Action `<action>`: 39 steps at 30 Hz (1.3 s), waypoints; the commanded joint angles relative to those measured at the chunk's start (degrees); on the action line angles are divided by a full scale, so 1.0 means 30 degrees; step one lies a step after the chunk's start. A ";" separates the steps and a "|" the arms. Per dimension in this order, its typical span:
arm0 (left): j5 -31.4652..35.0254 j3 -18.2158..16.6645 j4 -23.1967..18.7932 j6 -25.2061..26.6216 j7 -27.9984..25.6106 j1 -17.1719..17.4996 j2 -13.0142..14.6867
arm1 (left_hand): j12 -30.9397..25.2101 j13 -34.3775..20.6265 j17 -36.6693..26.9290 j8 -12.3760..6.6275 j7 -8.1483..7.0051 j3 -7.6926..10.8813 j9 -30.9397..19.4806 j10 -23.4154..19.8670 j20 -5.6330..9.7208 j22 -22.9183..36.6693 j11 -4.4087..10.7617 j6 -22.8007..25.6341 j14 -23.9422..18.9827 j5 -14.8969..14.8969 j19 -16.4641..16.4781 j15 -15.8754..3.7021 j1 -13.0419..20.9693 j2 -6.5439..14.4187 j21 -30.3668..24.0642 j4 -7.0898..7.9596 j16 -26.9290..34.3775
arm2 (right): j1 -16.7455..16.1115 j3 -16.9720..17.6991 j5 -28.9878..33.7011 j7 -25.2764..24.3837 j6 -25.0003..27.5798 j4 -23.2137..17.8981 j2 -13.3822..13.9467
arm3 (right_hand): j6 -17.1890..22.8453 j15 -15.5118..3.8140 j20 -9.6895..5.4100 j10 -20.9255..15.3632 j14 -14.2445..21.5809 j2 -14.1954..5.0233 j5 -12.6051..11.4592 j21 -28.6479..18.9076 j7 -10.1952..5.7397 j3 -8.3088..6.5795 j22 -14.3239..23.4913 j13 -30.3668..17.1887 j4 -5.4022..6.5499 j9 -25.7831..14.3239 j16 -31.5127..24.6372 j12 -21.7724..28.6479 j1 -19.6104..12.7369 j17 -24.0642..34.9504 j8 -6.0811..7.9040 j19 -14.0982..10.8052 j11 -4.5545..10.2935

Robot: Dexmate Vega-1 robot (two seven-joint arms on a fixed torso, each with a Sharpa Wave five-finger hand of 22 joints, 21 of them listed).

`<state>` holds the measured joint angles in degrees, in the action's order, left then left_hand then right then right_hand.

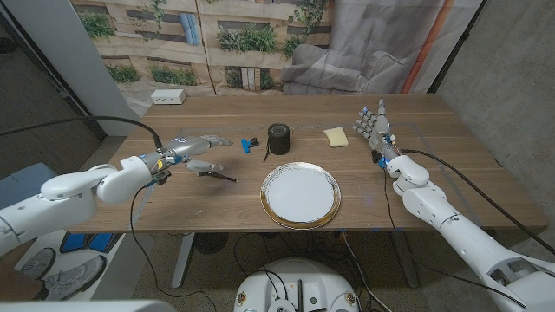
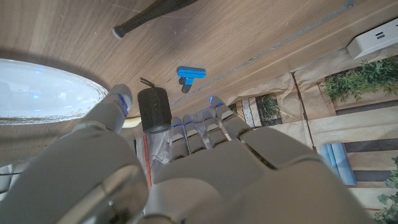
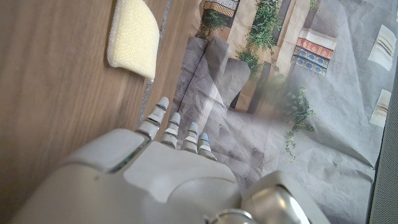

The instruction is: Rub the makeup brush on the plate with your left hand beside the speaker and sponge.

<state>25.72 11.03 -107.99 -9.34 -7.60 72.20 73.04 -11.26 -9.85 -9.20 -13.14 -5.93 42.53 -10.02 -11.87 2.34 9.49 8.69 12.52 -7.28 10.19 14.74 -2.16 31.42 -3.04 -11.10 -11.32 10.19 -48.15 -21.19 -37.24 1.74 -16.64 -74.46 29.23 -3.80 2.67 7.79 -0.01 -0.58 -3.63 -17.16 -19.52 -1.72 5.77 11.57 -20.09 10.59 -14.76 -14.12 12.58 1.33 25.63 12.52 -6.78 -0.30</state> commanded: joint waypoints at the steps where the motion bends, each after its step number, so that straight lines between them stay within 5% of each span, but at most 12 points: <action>1: 0.3407 0.1171 -0.1553 0.2445 0.0828 -0.0234 0.0691 | 0.0011 -0.0069 -0.0093 -0.0237 -0.0107 -0.0127 -0.0038 -0.0254 0.1640 0.0076 -0.0008 0.0628 -0.0266 -0.0002 0.0173 -0.1762 0.0679 0.0023 -0.0016 0.0084 0.0026 | 0.0004 -0.0004 0.0004 -0.0010 0.0005 -0.0010 -0.0004 | -0.0150 0.0172 0.0141 0.0159 -0.0003 -0.1926 -0.0115 -0.0083 0.0009 0.0009 0.0109 -0.0021 0.0087 -0.0050 -0.0060 0.0125 -0.0029 0.0069 0.0098 0.0004 -0.0027; 9: 0.4545 0.2147 -0.2029 0.2912 0.1794 -0.0976 0.0762 | -0.0030 -0.0064 -0.0100 -0.0520 -0.0425 -0.0520 -0.0042 -0.1000 0.1838 0.0101 0.0330 0.1726 -0.0373 -0.0079 -0.0060 -0.1819 0.1658 -0.0093 0.0105 0.0165 -0.0066 | 0.0004 -0.0004 0.0004 -0.0008 0.0003 -0.0008 -0.0005 | -0.0153 0.0167 0.0132 0.0171 -0.0014 -0.1929 -0.0115 -0.0080 0.0030 0.0008 0.0109 -0.0019 0.0088 -0.0050 -0.0056 0.0120 -0.0029 0.0069 0.0096 0.0011 -0.0060; 17: 0.5970 0.2885 -0.2815 0.4540 0.2896 -0.1346 0.0542 | 0.0222 -0.0055 -0.0106 -0.0224 -0.0260 -0.1588 -0.0055 -0.0619 0.1152 0.0076 0.0221 0.1772 0.1253 -0.0186 -0.2234 -0.1028 0.1987 -0.0141 0.0446 0.0450 -0.0237 | 0.0006 -0.0005 0.0005 0.0000 -0.0009 0.0008 -0.0010 | -0.0149 0.0161 0.0127 0.0170 -0.0017 -0.1930 -0.0115 -0.0078 0.0016 0.0007 0.0109 -0.0022 0.0088 -0.0051 -0.0055 0.0122 -0.0029 0.0069 0.0098 0.0018 -0.0029; 23: 0.6964 0.3299 -0.3097 0.5252 0.2929 -0.1435 0.0464 | 0.0190 -0.0045 -0.0103 -0.0273 -0.0346 -0.1927 -0.0046 -0.0738 0.1076 0.0061 0.0408 0.2148 0.1451 -0.0159 -0.2726 -0.0883 0.2002 -0.0176 0.0398 0.0446 -0.0150 | 0.0004 -0.0005 0.0005 -0.0002 -0.0007 0.0004 -0.0007 | -0.0154 0.0163 0.0126 0.0170 -0.0021 -0.1930 -0.0116 -0.0076 0.0043 0.0007 0.0109 -0.0021 0.0087 -0.0050 -0.0053 0.0122 -0.0030 0.0069 0.0096 0.0022 -0.0031; 31: 0.7919 0.3678 -0.3451 0.6357 0.2593 -0.1331 -0.0006 | -0.0252 -0.0040 -0.0096 -0.0282 -0.0846 -0.2402 -0.0032 -0.2913 0.0637 0.0044 0.0872 0.2834 0.0757 -0.0071 -0.3071 -0.0755 0.2452 -0.0054 0.0252 0.0387 0.0105 | 0.0001 -0.0004 0.0004 -0.0005 -0.0003 -0.0004 -0.0005 | -0.0174 0.0144 0.0131 0.0145 -0.0012 -0.1930 -0.0116 -0.0074 0.0017 0.0007 0.0109 -0.0023 0.0088 -0.0050 -0.0057 0.0133 -0.0029 0.0069 0.0088 0.0029 -0.0023; 39: 0.8810 0.4248 -0.3769 0.7254 0.3345 -0.1619 -0.0573 | -0.0194 -0.0026 -0.0091 -0.0299 -0.0788 -0.2698 -0.0024 -0.3902 -0.0024 0.0042 0.0577 0.3511 0.0376 -0.0081 -0.3432 -0.0742 0.2738 0.0141 0.0281 0.0439 0.0117 | -0.0003 -0.0001 0.0001 -0.0011 0.0009 -0.0021 0.0001 | -0.0149 0.0172 0.0137 0.0162 -0.0008 -0.1928 -0.0116 -0.0076 0.0027 0.0007 0.0109 -0.0023 0.0087 -0.0050 -0.0059 0.0126 -0.0030 0.0068 0.0098 0.0024 -0.0019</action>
<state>48.18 21.72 -117.79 8.13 0.15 68.12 73.26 -11.93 -9.86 -9.19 -13.96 -8.29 34.91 -10.00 -22.97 2.03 9.47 10.48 22.44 -5.44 9.93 5.19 -2.16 38.83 -2.90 -10.20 -10.00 10.32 -48.13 -21.21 -37.23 1.72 -16.63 -74.48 29.21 -3.80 2.66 7.79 -0.01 -0.59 -3.63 -17.15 -19.52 -1.72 5.77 11.57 -20.07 10.59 -14.76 -14.12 12.58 1.33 25.63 12.52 -6.78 -0.30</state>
